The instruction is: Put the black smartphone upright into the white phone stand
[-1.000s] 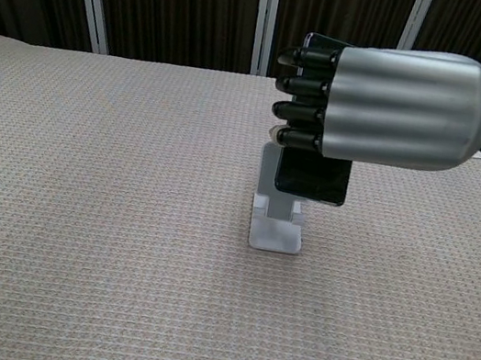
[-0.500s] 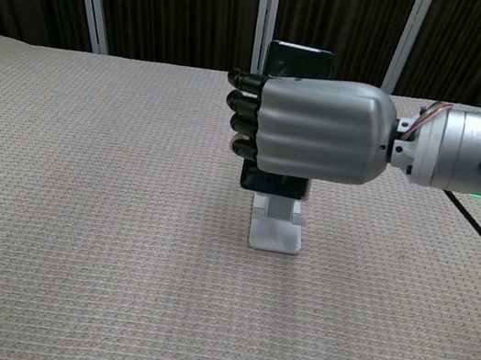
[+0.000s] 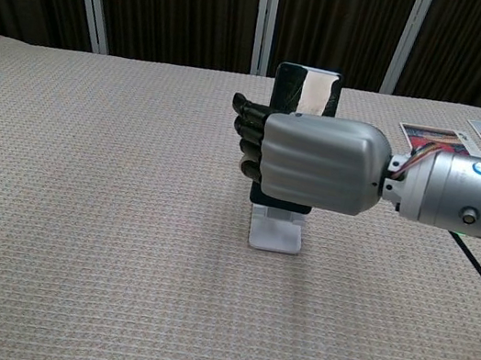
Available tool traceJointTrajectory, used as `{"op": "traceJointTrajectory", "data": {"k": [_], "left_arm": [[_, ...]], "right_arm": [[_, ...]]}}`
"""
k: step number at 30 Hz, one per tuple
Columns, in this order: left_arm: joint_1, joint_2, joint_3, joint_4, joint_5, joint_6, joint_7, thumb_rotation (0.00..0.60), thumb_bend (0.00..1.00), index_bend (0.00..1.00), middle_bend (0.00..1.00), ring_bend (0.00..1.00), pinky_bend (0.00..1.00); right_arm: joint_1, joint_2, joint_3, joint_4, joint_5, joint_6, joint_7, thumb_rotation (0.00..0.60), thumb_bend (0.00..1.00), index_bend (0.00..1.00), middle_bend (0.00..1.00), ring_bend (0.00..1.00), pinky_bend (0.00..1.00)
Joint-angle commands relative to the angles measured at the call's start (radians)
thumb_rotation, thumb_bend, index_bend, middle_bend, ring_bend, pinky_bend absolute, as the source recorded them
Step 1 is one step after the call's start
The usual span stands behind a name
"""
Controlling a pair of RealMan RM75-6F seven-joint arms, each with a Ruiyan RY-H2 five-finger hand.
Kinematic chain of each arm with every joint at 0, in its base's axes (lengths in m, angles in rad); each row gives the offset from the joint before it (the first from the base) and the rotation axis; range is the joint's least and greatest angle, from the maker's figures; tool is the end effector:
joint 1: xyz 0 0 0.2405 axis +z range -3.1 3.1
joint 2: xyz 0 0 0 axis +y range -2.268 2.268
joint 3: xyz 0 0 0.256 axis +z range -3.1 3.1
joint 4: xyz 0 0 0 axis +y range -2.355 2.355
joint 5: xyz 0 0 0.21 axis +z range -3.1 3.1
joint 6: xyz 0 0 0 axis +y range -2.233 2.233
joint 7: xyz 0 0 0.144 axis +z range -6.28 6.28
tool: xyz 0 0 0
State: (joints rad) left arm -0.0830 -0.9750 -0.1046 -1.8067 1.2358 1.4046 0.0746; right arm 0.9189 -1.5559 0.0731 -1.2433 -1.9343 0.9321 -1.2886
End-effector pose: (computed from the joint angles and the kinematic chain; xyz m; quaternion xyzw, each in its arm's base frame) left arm -0.3151 0.1850 0.1944 -0.5264 -0.4499 -0.3322 0.6404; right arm -0.0893 -0.3299 -0.0395 0.7479 0.4910 0.1843 0.4070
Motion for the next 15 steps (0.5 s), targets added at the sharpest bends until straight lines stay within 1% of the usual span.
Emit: {"op": "traceJointTrajectory", "data": {"k": [1,6,11,15], "left_arm": [[0.0,0.0,0.0,0.0,-0.001,-0.001,0.0,0.6,0.0,0.0,0.0,0.0,0.0],[-0.001,-0.001,0.001,-0.001,0.001,-0.001,0.001,0.6,0.0,0.0,0.0,0.0,0.0],[-0.002,-0.002,0.001,-0.001,-0.003,-0.003,0.003,0.6,0.0,0.0,0.0,0.0,0.0],[-0.004,-0.002,0.001,-0.002,-0.007,-0.006,0.006,0.6,0.0,0.0,0.0,0.0,0.0]], "right_arm": [[-0.007,-0.008,-0.005,0.012,-0.002,0.006,-0.005,0.6,0.16,0.51,0.41,0.21,0.17],[-0.013,-0.019,-0.011,0.033,-0.004,0.014,-0.002,0.6,0.16,0.51,0.41,0.21,0.17],[-0.012,-0.03,-0.013,0.051,-0.013,0.025,-0.006,0.6,0.17,0.51,0.41,0.21,0.12],[-0.018,-0.044,-0.009,0.069,-0.004,0.026,-0.013,0.6,0.16,0.51,0.41,0.21,0.12]]}}
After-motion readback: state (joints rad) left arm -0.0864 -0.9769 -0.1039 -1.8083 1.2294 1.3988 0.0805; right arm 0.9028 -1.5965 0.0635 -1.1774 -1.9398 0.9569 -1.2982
